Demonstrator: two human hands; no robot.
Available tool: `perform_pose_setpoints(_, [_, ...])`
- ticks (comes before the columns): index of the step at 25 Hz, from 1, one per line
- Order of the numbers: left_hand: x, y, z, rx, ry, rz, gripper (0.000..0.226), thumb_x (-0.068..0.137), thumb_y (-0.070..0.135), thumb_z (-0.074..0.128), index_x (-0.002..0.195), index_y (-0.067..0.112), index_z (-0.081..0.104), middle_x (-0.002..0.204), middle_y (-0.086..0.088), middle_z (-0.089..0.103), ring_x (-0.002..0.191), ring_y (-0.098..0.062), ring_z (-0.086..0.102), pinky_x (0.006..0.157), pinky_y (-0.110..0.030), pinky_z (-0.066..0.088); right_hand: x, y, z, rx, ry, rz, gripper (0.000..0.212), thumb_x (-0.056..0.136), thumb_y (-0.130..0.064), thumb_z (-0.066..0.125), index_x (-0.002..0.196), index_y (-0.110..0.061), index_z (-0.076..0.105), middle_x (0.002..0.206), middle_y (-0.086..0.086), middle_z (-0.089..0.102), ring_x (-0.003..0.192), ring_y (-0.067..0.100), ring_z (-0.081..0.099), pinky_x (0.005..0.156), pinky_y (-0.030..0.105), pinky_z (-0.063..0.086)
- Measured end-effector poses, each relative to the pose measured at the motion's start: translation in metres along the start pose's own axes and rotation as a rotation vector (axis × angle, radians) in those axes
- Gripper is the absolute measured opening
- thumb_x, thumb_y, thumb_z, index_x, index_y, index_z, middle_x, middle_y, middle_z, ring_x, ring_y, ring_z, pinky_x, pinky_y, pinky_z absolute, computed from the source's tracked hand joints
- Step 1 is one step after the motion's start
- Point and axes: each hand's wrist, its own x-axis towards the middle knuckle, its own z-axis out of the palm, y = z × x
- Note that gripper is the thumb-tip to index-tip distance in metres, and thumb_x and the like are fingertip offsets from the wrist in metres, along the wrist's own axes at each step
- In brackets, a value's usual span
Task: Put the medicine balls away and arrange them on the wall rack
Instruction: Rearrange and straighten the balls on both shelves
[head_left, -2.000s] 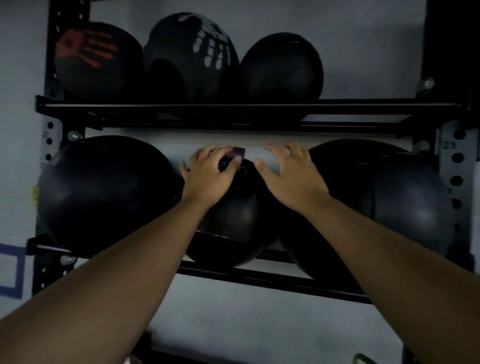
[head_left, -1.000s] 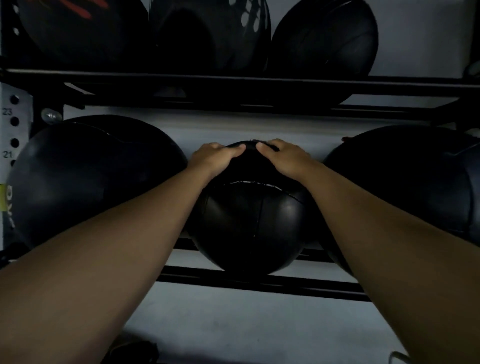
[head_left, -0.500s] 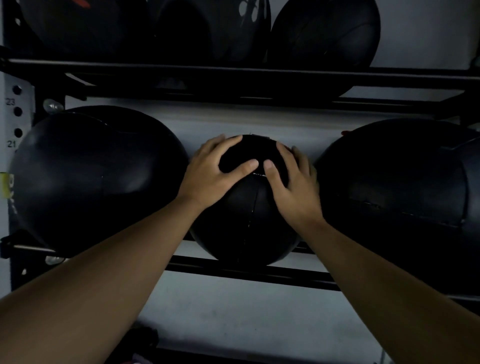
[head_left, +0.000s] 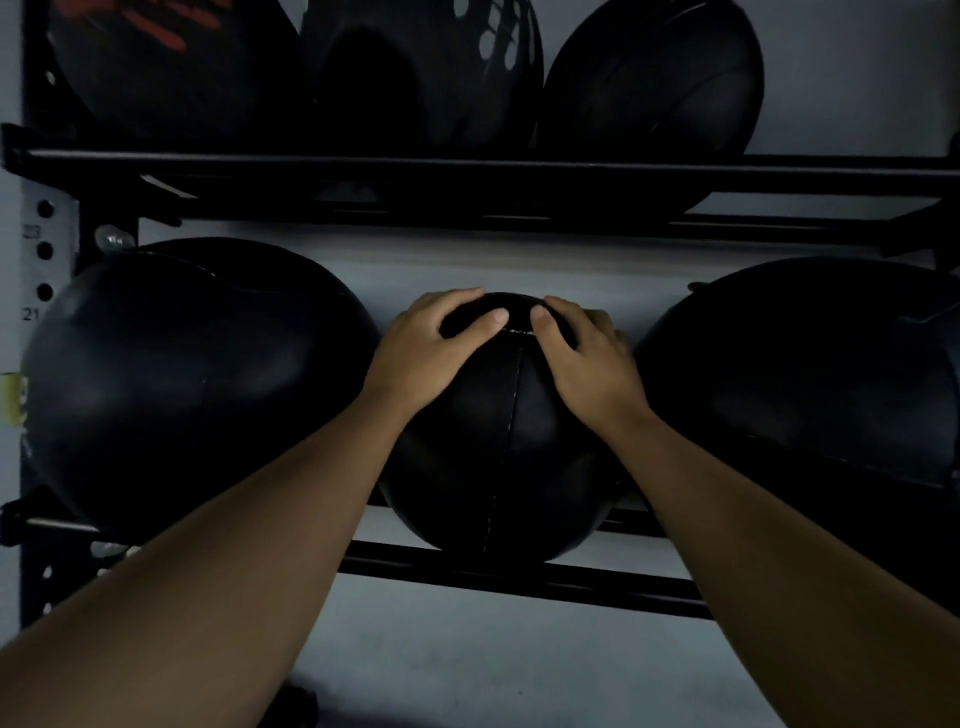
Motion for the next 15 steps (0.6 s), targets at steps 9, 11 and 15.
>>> perform_pose_setpoints(9, [-0.011, 0.001, -0.009, 0.187, -0.092, 0.026, 0.065, 0.102, 0.072, 0.037, 0.160, 0.044, 0.038, 0.170, 0.010, 0.038, 0.158, -0.020, 0.035, 0.126, -0.050, 0.033, -0.005, 0.011, -0.001, -0.022, 0.043, -0.243, 0.050, 0.107, -0.053, 0.030, 0.148, -0.037, 0.055, 0.148, 0.002, 0.051, 0.138, 0.034, 0.042, 0.117, 0.048, 0.032])
perform_pose_setpoints(11, [-0.011, 0.007, -0.020, 0.349, -0.184, 0.025, 0.068, 0.104, 0.071, 0.029, 0.165, 0.041, 0.030, 0.176, 0.005, 0.031, 0.161, -0.025, 0.031, 0.129, -0.054, 0.026, -0.007, 0.008, -0.007, -0.064, -0.053, -0.192, 0.054, 0.106, -0.057, 0.025, 0.153, -0.040, 0.047, 0.158, 0.002, 0.044, 0.145, 0.035, 0.037, 0.121, 0.047, 0.026])
perform_pose_setpoints(15, [-0.010, 0.012, -0.063, 0.538, -0.191, 0.110, 0.064, 0.108, 0.065, 0.027, 0.162, 0.034, 0.040, 0.170, 0.003, 0.043, 0.158, -0.025, 0.035, 0.131, -0.055, 0.015, -0.008, -0.034, -0.012, -0.291, -0.065, -0.128, 0.054, 0.103, -0.062, 0.026, 0.151, -0.041, 0.041, 0.158, 0.007, 0.044, 0.143, 0.039, 0.041, 0.115, 0.055, 0.031])
